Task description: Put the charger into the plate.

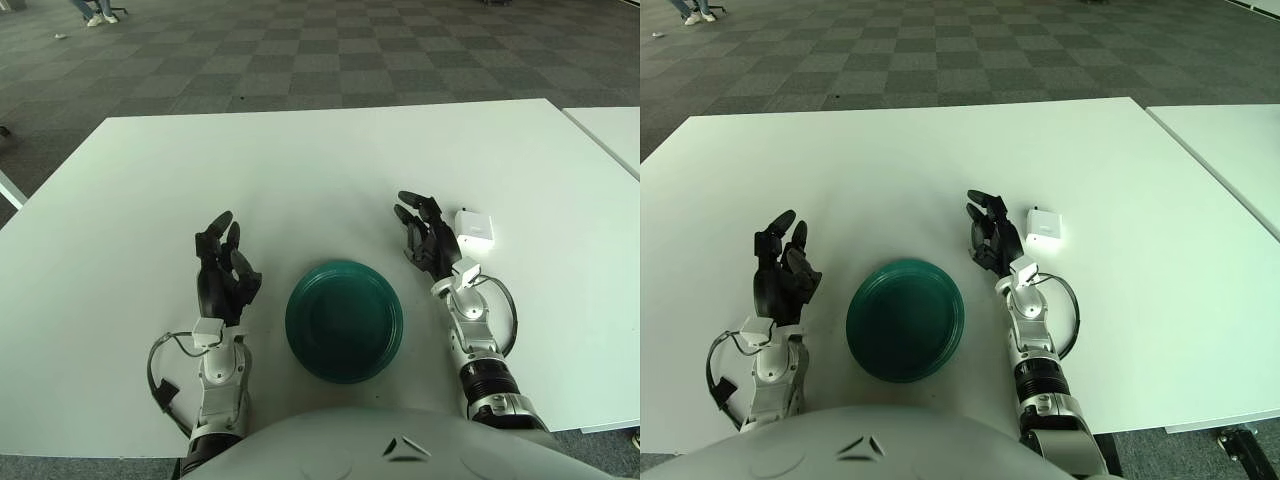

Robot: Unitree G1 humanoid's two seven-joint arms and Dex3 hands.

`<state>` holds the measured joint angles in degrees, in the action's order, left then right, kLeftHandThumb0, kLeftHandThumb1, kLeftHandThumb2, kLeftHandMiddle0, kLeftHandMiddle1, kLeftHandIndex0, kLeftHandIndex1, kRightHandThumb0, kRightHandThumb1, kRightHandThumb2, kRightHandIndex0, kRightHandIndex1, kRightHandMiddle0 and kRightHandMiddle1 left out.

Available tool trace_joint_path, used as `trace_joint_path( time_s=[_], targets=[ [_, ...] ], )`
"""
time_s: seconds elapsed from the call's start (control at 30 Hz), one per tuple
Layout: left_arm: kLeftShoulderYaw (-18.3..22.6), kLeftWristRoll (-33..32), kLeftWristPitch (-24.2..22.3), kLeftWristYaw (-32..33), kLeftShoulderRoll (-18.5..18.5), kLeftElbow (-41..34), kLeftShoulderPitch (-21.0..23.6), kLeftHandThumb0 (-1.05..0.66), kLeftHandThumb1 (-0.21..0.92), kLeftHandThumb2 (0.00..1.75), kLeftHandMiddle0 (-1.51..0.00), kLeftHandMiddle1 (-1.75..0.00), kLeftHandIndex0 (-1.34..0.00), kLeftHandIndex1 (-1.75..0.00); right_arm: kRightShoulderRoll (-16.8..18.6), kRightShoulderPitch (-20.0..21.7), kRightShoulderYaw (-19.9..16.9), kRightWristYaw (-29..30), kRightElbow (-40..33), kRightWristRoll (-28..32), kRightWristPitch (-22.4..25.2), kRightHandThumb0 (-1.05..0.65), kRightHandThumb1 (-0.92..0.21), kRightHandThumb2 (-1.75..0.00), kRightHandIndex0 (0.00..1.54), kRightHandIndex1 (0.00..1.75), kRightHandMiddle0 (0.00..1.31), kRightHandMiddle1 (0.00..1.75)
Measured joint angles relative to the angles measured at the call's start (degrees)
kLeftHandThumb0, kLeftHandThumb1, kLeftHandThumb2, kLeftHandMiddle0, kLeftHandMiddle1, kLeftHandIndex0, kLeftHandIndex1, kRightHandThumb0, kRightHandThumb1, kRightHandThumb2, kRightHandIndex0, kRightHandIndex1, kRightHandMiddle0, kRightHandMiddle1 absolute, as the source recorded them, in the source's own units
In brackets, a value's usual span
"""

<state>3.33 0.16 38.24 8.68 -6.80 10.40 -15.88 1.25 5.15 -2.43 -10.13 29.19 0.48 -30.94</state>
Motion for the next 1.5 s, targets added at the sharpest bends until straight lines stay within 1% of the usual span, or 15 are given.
trace_joint_path(
  time_s=[0.23,0.37,0.53,0.57,0.63,0.73,0.87,0.97,1.0,1.1,1.2,1.33,1.4,1.5],
  targets=[
    [0.1,-0.3,0.0,-0.2,0.0,0.0,0.0,-0.83,0.92,0.98,-0.39,-0.07,-0.01,-1.03,0.0,-0.1,0.7,1.0,-0.3,-1.0,-1.3,-0.91,-0.92,-0.81,0.31,0.05,0.00,0.78],
    [0.2,-0.5,-0.1,-0.4,0.0,0.0,0.0,-0.84,0.92,0.98,-0.40,-0.07,-0.03,-1.05,-0.3,-0.9,1.7,4.2,-2.3,-3.8,-3.7,-0.92,-0.92,-0.81,0.34,0.06,0.00,0.79],
    [0.1,-0.7,-0.2,-0.6,0.0,0.0,0.0,-0.85,0.92,0.97,-0.40,-0.08,-0.04,-1.07,-1.2,-3.0,2.5,9.1,-8.0,-10.8,-8.0,-0.86,-0.92,-0.72,0.37,0.08,0.00,0.81],
    [0.1,-0.8,-0.2,-0.6,0.0,0.0,0.1,-0.85,0.92,0.97,-0.40,-0.08,-0.04,-1.07,-1.4,-3.2,2.9,9.8,-8.6,-12.0,-8.9,-0.85,-0.92,-0.70,0.38,0.08,0.00,0.82],
    [0.1,-0.8,-0.2,-0.6,0.0,0.0,0.1,-0.84,0.92,0.96,-0.40,-0.07,-0.03,-1.06,-1.9,-3.6,3.1,11.5,-9.4,-15.1,-11.1,-0.78,-0.92,-0.61,0.40,0.09,0.00,0.80],
    [0.2,-0.8,-0.2,-0.6,0.0,0.0,0.1,-0.85,0.92,0.95,-0.38,-0.07,-0.01,-1.05,-3.0,-3.7,2.9,15.9,-10.1,-20.8,-15.3,-0.72,-0.92,-0.56,0.40,0.09,0.00,0.79],
    [0.3,-0.9,-0.2,-0.7,0.0,0.0,0.1,-0.85,0.92,0.95,-0.37,-0.06,0.00,-1.05,-5.0,-4.0,2.4,23.2,-11.0,-29.4,-19.2,-0.69,-0.92,-0.53,0.42,0.10,0.00,0.82],
    [0.4,-1.1,-0.2,-0.8,0.1,0.0,0.1,-0.85,0.92,0.94,-0.36,-0.06,0.00,-1.04,-6.4,-4.2,2.4,27.9,-11.5,-34.7,-20.2,-0.69,-0.92,-0.54,0.45,0.12,0.00,0.89],
    [0.4,-1.2,-0.2,-0.9,0.1,0.0,0.1,-0.85,0.92,0.94,-0.36,-0.06,0.00,-1.03,-6.8,-4.2,2.4,29.5,-11.7,-36.4,-20.3,-0.70,-0.92,-0.55,0.47,0.13,0.00,0.94],
    [0.4,-1.3,-0.2,-1.2,0.2,0.0,0.1,-0.85,0.92,0.94,-0.36,-0.06,0.00,-1.03,-8.3,-4.2,3.0,34.9,-12.9,-43.3,-19.6,-0.72,-0.92,-0.58,0.48,0.15,0.00,1.01],
    [0.4,-1.3,-0.2,-1.5,0.2,0.0,0.1,-0.84,0.92,0.94,-0.37,-0.06,0.00,-1.04,-9.7,-4.2,4.4,40.3,-14.3,-50.5,-16.7,-0.77,-0.92,-0.66,0.46,0.15,0.00,1.04],
    [0.5,-1.4,-0.3,-1.8,0.3,0.0,0.1,-0.84,0.92,0.94,-0.37,-0.06,-0.01,-1.05,-11.1,-3.9,7.3,46.9,-16.1,-60.7,-9.5,-0.81,-0.92,-0.73,0.45,0.15,0.00,1.05],
    [0.4,-1.4,-0.4,-1.8,0.3,0.0,0.0,-0.84,0.92,0.94,-0.37,-0.06,-0.02,-1.06,-11.6,-3.6,8.8,49.0,-16.7,-64.8,-5.5,-0.83,-0.92,-0.74,0.44,0.15,0.00,1.04],
    [0.4,-1.4,-0.7,-1.8,0.3,0.0,0.0,-0.84,0.92,0.95,-0.37,-0.06,-0.02,-1.06,-12.2,-2.7,10.3,49.7,-16.9,-68.8,0.0,-0.86,-0.92,-0.73,0.42,0.14,0.00,1.01]
  ],
)
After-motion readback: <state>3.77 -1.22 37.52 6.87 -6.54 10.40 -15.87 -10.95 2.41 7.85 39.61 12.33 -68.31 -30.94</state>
